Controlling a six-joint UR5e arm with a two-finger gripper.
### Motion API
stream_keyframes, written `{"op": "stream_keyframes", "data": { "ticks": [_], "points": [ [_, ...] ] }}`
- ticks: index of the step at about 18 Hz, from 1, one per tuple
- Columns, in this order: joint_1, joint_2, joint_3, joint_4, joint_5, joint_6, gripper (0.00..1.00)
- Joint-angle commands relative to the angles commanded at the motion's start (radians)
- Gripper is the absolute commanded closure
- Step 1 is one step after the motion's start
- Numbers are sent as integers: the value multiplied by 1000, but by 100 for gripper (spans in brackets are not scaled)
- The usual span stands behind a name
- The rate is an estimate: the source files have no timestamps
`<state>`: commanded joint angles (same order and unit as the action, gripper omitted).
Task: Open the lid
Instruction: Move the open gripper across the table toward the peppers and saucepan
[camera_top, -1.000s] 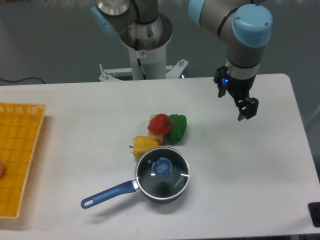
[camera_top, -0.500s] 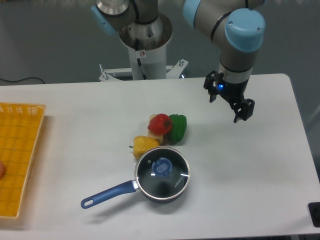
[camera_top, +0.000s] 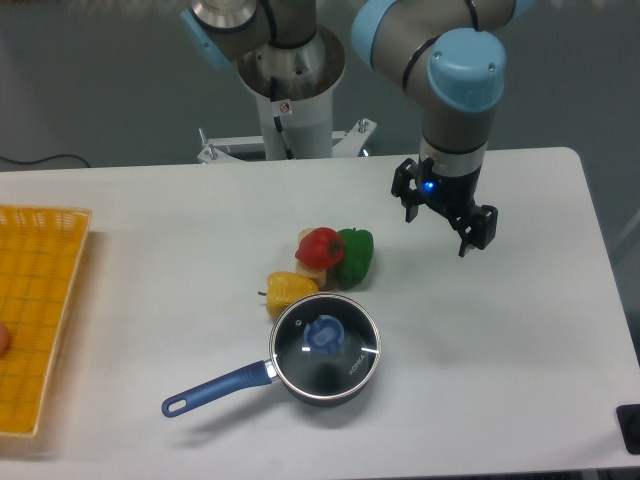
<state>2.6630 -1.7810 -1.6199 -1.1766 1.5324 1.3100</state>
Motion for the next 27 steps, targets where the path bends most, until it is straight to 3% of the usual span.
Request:
{"op": "stream_keyframes", "data": {
  "ticks": [8, 13, 16, 21, 27],
  "points": [
    [-2, -3, -3, 3, -5, -57, 0],
    [-61, -20, 14, 3, -6, -237, 0],
    [-87, -43, 34, 8, -8, -424, 0],
    [-115, -58, 46, 37, -25, -506, 0],
    [-155, -92, 57, 58, -98, -747, 0]
  ]
}}
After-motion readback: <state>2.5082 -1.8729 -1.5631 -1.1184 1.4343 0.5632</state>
